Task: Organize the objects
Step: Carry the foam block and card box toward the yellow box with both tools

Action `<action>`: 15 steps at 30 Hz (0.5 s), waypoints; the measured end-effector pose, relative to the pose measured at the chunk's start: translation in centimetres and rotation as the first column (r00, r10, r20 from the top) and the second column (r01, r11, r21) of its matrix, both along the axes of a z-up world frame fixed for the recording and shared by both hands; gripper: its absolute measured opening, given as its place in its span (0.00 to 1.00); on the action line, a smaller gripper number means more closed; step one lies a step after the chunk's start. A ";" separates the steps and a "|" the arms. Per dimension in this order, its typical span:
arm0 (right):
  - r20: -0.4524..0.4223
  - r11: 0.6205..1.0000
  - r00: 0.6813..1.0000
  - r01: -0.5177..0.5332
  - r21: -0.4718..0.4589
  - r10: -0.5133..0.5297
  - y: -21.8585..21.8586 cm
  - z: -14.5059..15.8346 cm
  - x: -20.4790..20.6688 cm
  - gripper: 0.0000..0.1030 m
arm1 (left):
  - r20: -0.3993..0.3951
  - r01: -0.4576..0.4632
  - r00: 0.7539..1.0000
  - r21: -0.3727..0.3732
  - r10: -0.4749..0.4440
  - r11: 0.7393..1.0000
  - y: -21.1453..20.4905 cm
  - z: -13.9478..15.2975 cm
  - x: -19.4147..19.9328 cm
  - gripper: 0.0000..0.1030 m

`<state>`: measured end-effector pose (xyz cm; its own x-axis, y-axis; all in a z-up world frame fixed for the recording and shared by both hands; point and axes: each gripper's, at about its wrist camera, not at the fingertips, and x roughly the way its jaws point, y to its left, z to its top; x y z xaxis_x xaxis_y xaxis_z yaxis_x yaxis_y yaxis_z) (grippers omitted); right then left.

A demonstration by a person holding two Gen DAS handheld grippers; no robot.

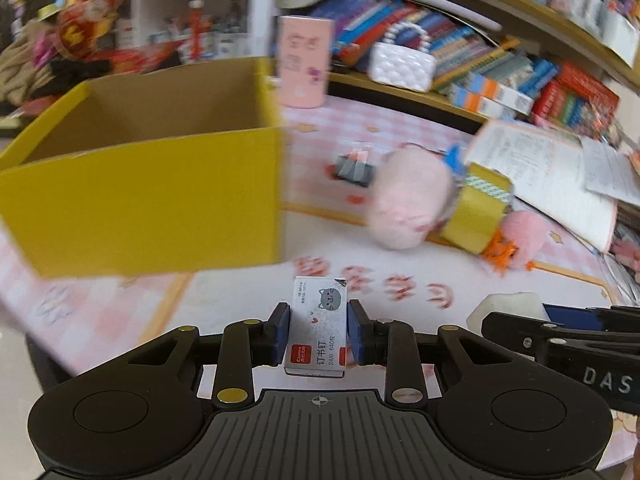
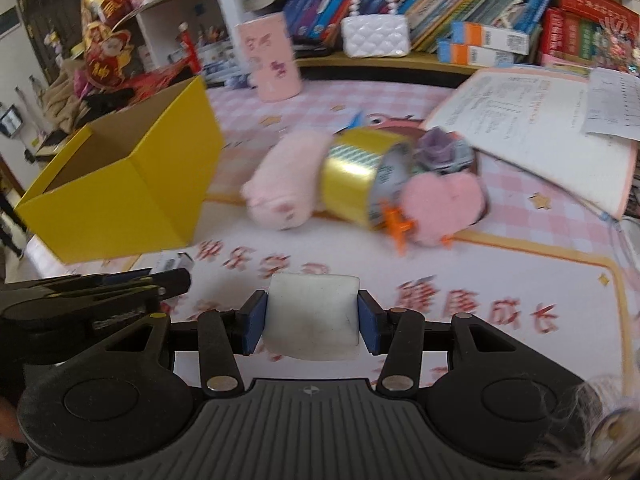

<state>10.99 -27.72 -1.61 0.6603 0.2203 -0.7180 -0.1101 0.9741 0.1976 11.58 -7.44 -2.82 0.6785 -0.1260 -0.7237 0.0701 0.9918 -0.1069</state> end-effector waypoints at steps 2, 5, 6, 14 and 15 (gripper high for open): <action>-0.005 1.000 1.000 -0.023 -0.006 0.023 1.7 0.0 -0.2 0.44 | 0.002 -0.039 0.999 -0.016 0.039 0.999 2.0 0.4 -1.1 0.27; -0.007 0.998 0.998 -0.055 -0.014 0.055 4.2 0.2 -0.8 0.44 | 0.019 -0.085 0.996 -0.038 0.086 0.996 4.8 1.2 -2.8 0.27; -0.006 0.997 0.998 -0.070 -0.017 0.070 5.3 0.2 -1.1 0.44 | 0.026 -0.095 0.995 -0.041 0.096 0.995 5.7 1.4 -3.4 0.27; -0.006 0.984 0.985 -0.171 -0.054 0.170 12.4 0.6 -3.9 0.44 | 0.059 -0.151 0.986 -0.066 0.155 0.986 11.4 3.0 -7.6 0.28; -0.004 0.982 0.983 -0.181 -0.058 0.182 13.3 0.6 -4.4 0.44 | 0.063 -0.154 0.985 -0.064 0.158 0.986 11.9 3.1 -8.0 0.28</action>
<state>6.64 -14.39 -1.01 0.6139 0.2950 -0.7322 -0.2863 0.9476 0.1418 3.62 4.49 0.24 0.7405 -0.0553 -0.6698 -0.0763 0.9833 -0.1655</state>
